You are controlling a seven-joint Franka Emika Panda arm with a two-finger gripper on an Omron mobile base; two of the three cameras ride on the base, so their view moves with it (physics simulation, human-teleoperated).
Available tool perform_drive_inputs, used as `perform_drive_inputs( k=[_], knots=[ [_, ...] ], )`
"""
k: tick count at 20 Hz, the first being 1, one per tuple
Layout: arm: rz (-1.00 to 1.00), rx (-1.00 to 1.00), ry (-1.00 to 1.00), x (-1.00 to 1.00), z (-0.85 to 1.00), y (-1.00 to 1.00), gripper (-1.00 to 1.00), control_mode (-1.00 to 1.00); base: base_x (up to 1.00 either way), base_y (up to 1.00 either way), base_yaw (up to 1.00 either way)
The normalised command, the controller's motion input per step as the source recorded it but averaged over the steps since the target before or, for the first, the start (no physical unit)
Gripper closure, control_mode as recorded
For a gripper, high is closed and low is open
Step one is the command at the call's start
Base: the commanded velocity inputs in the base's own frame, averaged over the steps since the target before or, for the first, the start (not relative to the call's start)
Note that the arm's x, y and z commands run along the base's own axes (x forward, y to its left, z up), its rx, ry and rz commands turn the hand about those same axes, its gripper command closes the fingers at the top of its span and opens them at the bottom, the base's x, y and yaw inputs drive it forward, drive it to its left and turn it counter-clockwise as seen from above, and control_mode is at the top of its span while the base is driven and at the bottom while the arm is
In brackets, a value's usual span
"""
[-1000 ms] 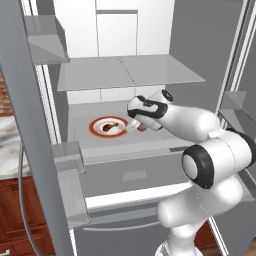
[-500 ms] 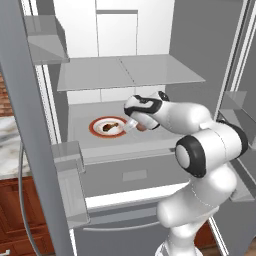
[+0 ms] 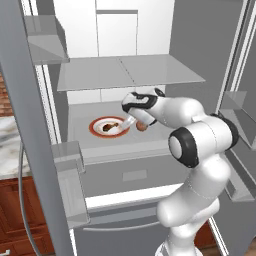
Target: Retrieve the chicken drumstick from the fridge and place it on the cutting board.
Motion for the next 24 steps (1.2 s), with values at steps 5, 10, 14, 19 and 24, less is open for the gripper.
perform_drive_inputs(
  k=[5, 10, 14, 19, 24],
  knots=[
    [0.0, 0.0, 0.01, 0.13, 0.0, 0.03, -1.0, -1.0, 0.0, 0.0, 0.0],
    [0.0, 0.0, 0.01, 0.03, 0.0, 0.02, -1.0, -1.0, 0.0, 0.0, 0.0],
    [0.0, 0.0, 0.07, 0.27, -0.01, 0.0, -1.0, -1.0, 0.0, 0.0, 0.0],
    [0.0, 0.0, -0.01, 0.08, -0.04, 0.0, -1.0, -1.0, 0.0, 0.0, 0.0],
    [0.02, -0.01, -0.11, 0.09, -0.12, 0.0, -1.0, -1.0, 0.0, 0.0, 0.0]
  ],
)
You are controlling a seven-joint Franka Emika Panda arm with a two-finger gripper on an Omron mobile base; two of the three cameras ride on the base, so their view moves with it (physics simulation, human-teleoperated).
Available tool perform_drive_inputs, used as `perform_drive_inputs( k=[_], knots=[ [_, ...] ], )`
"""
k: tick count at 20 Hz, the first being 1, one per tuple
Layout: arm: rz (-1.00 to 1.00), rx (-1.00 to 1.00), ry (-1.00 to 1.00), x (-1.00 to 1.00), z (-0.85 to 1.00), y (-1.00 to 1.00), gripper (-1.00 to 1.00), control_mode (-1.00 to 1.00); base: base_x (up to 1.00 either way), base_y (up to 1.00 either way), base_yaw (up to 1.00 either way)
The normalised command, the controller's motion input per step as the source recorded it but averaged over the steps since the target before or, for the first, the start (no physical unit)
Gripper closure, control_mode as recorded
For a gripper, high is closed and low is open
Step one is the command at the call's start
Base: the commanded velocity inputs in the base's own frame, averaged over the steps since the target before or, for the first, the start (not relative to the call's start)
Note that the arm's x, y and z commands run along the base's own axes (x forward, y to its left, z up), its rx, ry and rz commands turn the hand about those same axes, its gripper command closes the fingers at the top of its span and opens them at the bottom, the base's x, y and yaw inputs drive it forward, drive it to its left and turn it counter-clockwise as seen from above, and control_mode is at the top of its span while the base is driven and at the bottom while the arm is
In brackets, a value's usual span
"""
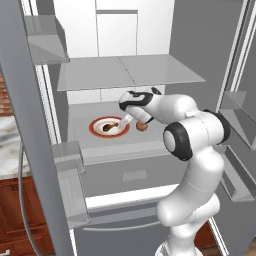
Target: Retrieve the chicken drumstick from the fridge and place it on the cutting board.
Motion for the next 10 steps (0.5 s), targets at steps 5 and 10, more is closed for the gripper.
perform_drive_inputs(
  k=[5, 10],
  knots=[
    [0.04, 0.0, -0.01, 0.17, -0.07, 0.0, -1.0, -1.0, 0.0, 0.0, 0.0],
    [0.08, 0.0, 0.0, 0.09, -0.02, 0.0, -1.0, -1.0, 0.0, 0.0, 0.0]
  ],
)
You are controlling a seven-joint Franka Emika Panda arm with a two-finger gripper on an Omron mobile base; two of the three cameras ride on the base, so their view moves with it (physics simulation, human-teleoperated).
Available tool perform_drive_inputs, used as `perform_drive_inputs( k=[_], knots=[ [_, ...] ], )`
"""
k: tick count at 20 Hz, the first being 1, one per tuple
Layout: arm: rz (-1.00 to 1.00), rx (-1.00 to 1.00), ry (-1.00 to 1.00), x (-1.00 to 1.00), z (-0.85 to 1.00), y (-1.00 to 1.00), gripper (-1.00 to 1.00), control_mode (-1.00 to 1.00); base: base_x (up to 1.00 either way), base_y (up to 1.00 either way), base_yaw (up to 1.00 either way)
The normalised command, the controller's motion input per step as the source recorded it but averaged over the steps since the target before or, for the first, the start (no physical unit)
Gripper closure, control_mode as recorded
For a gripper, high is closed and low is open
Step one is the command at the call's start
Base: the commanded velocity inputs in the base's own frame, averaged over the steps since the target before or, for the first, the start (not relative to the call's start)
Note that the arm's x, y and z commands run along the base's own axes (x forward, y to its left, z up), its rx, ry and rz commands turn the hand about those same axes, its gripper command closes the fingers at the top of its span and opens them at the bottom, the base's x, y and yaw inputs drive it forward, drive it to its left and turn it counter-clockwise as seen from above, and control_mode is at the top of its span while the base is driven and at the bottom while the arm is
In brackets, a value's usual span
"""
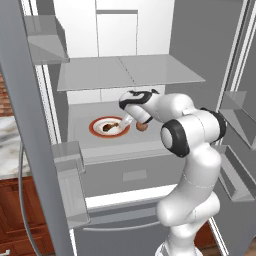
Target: Retrieve the chicken drumstick from the fridge and place it on the cutting board.
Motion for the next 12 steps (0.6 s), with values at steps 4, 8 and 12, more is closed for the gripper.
perform_drive_inputs(
  k=[4, 8, 12],
  knots=[
    [0.08, 0.0, 0.0, 0.03, 0.0, 0.0, -1.0, -1.0, 0.0, 0.0, 0.0],
    [0.08, 0.0, 0.02, 0.02, 0.0, 0.0, -1.0, -1.0, 0.0, 0.0, 0.0],
    [0.05, 0.0, 0.0, 0.08, 0.0, 0.0, -1.0, -1.0, 0.0, 0.0, 0.0]
  ],
)
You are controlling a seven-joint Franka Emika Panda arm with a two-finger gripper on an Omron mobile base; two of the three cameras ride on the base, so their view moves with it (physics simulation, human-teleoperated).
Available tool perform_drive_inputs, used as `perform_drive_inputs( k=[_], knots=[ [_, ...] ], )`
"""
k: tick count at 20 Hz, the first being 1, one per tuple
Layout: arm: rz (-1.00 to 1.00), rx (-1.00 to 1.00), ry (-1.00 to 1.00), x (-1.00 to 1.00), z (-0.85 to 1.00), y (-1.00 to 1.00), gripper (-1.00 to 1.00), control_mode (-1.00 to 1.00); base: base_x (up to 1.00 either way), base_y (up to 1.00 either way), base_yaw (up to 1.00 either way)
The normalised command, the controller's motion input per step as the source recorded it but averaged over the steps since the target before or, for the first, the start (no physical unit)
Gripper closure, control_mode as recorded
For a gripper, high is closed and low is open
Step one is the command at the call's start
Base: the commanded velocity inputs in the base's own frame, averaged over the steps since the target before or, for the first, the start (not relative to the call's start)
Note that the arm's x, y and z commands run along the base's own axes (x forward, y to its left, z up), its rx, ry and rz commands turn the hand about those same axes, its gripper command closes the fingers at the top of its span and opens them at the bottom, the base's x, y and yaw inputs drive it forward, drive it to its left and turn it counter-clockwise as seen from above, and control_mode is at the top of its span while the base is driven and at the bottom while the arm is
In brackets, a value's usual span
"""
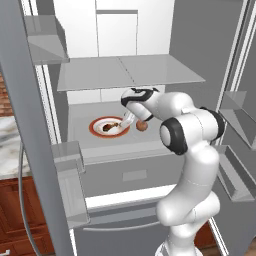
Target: Retrieve the chicken drumstick from the fridge and place it on the cutting board.
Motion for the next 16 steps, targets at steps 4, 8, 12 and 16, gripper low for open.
perform_drive_inputs(
  k=[4, 8, 12, 16],
  knots=[
    [0.01, 0.0, 0.0, 0.19, 0.0, 0.0, -1.0, -1.0, 0.0, 0.0, 0.0],
    [0.0, 0.0, 0.0, 0.21, 0.0, 0.02, -1.0, -1.0, 0.0, 0.0, 0.0],
    [0.0, 0.0, 0.0, 0.14, 0.0, 0.14, -1.0, -1.0, 0.0, 0.0, 0.0],
    [0.0, 0.0, -0.01, 0.14, 0.0, 0.13, -1.0, -1.0, 0.0, 0.0, 0.0]
  ],
)
